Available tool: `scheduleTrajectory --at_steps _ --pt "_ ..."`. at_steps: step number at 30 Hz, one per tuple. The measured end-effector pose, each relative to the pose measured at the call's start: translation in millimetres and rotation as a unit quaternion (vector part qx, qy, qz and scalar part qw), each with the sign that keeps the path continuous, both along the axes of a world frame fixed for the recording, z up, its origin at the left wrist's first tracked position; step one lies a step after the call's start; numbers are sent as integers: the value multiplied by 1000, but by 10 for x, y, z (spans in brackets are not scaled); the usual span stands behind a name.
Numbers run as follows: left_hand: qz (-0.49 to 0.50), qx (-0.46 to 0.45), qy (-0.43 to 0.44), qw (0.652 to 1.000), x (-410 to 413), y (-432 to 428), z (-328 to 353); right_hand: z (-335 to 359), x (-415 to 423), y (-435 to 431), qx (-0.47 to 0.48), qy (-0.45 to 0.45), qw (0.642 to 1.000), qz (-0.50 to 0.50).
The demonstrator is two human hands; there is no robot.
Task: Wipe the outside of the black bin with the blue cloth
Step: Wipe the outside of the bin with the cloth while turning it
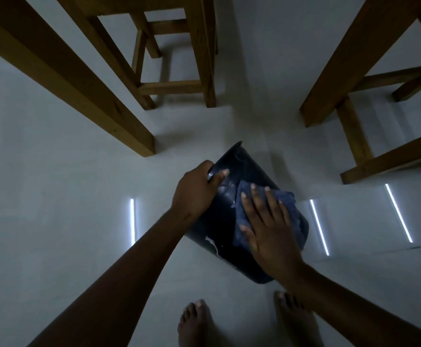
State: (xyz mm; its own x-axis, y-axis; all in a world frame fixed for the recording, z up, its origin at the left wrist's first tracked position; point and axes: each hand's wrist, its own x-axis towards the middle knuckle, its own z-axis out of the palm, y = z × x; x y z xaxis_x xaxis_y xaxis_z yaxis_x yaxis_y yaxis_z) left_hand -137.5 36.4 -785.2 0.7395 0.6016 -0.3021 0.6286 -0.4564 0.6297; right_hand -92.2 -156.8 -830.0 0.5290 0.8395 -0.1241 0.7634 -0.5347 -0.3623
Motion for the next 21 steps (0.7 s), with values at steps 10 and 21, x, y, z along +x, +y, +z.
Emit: scheduleTrajectory --at_steps 10,21 --pt "-43 -23 -24 999 -41 99 -70 -75 393 -13 0 25 998 -51" --pt "-14 -45 -20 999 109 83 -146 -41 469 63 -12 34 996 -86"
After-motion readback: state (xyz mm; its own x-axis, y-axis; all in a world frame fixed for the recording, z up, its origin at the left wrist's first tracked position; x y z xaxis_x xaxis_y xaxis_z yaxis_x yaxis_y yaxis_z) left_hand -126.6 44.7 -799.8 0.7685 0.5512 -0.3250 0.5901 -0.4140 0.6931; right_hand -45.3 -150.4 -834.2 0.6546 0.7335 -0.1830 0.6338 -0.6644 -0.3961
